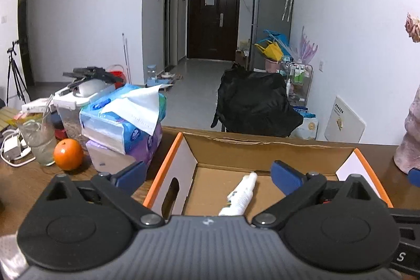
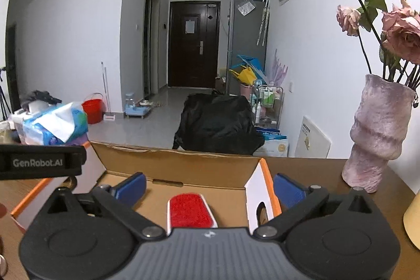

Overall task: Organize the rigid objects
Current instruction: 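Release the lint brush into the box with the right tool while the left tool withdraws, then move the left tool to the purple cap while the right tool moves to the white tape roll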

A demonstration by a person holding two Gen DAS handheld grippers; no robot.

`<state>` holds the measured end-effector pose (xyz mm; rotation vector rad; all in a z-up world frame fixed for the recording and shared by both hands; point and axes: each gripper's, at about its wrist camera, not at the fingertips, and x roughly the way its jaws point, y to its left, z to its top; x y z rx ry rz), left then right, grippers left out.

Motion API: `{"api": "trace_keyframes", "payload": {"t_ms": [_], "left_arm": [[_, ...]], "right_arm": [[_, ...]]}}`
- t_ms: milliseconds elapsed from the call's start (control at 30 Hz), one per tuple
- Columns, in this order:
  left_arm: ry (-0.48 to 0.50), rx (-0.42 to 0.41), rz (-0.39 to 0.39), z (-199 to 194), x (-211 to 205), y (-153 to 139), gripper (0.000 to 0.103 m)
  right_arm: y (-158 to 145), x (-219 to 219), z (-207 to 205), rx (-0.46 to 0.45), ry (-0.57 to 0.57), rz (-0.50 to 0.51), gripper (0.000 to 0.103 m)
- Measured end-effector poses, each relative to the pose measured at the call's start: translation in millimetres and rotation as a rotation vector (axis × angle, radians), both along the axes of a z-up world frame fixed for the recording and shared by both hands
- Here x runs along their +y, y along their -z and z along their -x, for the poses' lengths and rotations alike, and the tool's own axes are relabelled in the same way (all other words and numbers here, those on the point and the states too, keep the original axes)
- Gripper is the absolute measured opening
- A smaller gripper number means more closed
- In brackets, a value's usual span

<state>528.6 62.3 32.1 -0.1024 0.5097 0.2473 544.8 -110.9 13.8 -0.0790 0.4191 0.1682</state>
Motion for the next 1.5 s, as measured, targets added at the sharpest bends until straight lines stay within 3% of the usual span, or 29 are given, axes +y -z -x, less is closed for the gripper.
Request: {"api": "trace_keyframes", "payload": {"t_ms": [733, 1500], "left_arm": [[0.008, -0.017, 0.002, 28, -6, -12, 0.103], [0.049, -0.043, -0.003, 111, -12, -23, 0.103]], "right_arm": [[-9, -11, 24, -0.019, 0.005, -0.001, 0.103], [-20, -30, 109, -0.038, 0.003, -0.019, 0.103]]}}
